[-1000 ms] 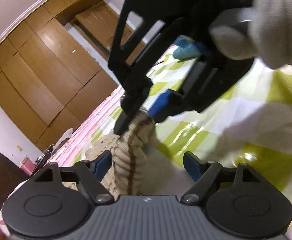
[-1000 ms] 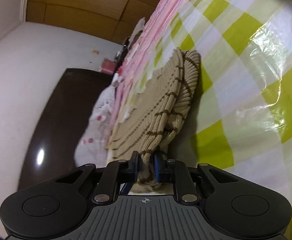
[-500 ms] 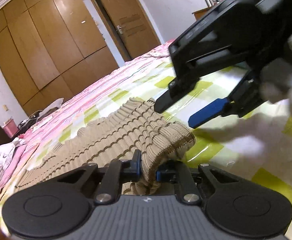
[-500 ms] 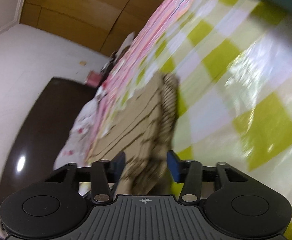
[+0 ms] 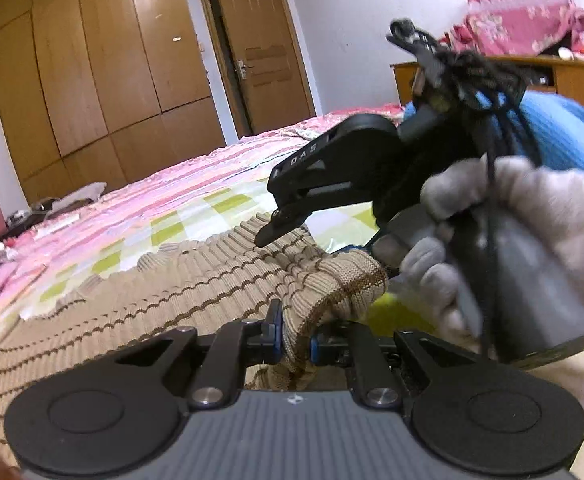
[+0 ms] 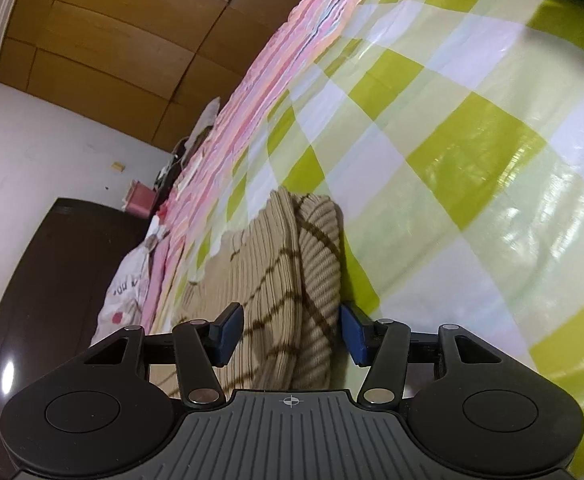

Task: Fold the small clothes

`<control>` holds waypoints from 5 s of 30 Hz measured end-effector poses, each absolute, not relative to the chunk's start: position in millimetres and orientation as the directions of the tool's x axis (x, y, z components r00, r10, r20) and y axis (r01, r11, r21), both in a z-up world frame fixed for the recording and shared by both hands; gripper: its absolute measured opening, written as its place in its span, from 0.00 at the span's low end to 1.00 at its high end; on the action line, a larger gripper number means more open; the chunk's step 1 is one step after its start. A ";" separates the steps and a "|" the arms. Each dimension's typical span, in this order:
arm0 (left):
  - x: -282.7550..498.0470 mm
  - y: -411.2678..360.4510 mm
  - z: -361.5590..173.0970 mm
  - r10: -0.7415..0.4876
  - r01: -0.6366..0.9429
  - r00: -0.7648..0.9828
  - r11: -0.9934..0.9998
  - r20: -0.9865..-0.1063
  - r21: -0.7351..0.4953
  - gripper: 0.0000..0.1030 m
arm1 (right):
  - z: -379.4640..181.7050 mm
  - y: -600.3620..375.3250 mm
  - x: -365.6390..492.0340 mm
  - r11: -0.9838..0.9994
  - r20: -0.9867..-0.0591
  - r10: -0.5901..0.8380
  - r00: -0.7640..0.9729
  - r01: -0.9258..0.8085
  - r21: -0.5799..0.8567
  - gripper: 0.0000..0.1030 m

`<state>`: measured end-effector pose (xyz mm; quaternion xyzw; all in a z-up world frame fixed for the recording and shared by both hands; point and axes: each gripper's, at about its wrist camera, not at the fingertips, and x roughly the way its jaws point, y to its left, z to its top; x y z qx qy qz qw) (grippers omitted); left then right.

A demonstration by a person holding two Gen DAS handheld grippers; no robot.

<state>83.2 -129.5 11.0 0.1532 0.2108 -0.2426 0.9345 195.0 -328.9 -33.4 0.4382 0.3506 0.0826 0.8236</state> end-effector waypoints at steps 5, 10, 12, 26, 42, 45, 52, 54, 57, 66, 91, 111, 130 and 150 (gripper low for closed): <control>85.5 -121.5 20.8 -0.412 0.513 0.789 0.850 -0.455 0.121 0.18 | -37.0 -325.4 205.3 0.569 -0.486 0.451 0.749 0.179 0.803 0.46; 83.8 -114.8 26.1 -0.430 0.514 0.790 0.853 -0.437 0.089 0.18 | -40.9 -328.0 206.3 0.535 -0.496 0.453 0.740 0.220 0.816 0.19; 83.2 -110.8 30.2 -0.435 0.511 0.794 0.856 -0.425 0.078 0.18 | -32.5 -326.5 205.9 0.540 -0.489 0.439 0.754 0.214 0.814 0.18; 91.6 -15.4 69.7 -0.373 0.356 0.869 0.928 -0.326 -0.114 0.18 | 57.9 -228.8 234.6 0.750 -0.488 0.393 0.779 0.035 0.660 0.16; 97.7 107.8 41.4 -0.194 0.107 0.889 0.969 -0.414 -0.224 0.18 | 51.4 -37.5 278.2 0.899 -0.634 0.411 0.655 -0.174 0.403 0.15; 97.7 116.9 36.3 -0.179 0.085 0.885 0.970 -0.431 -0.227 0.18 | 43.2 -14.9 280.3 0.912 -0.661 0.398 0.637 -0.193 0.363 0.15; 91.4 130.5 28.9 -0.174 0.058 0.861 0.967 -0.477 -0.248 0.18 | 33.1 21.7 282.7 0.936 -0.698 0.351 0.624 -0.231 0.264 0.16; 85.0 129.0 28.9 -0.169 0.057 0.859 0.970 -0.484 -0.237 0.18 | 29.0 31.2 283.0 0.940 -0.706 0.341 0.620 -0.245 0.238 0.16; 81.0 131.7 28.2 -0.160 0.047 0.855 0.971 -0.493 -0.235 0.18 | 24.2 45.0 280.2 0.942 -0.712 0.327 0.622 -0.272 0.195 0.17; 68.3 143.2 31.3 -0.113 -0.016 0.860 0.969 -0.498 -0.248 0.18 | 20.2 61.6 278.2 0.925 -0.709 0.372 0.599 -0.302 0.230 0.36; 168.2 105.9 18.7 -0.068 0.017 0.842 0.995 -0.535 -0.100 0.18 | 73.0 -24.5 270.7 0.886 -0.644 0.458 0.613 -0.370 0.278 0.40; 151.4 149.2 24.3 -0.117 -0.030 0.846 0.964 -0.520 -0.265 0.53 | 27.6 -86.0 201.2 0.906 -0.682 0.422 0.597 -0.259 0.334 0.61; 166.9 159.2 -10.3 -0.219 -0.015 0.752 0.937 -0.621 -0.348 0.55 | -1.9 -79.2 203.4 0.900 -0.716 0.433 0.548 -0.225 0.373 0.61; 90.2 143.3 33.7 -0.298 0.087 0.694 0.938 -0.655 -0.335 0.40 | 27.0 -119.2 140.7 0.894 -0.770 0.432 0.470 -0.334 0.298 0.35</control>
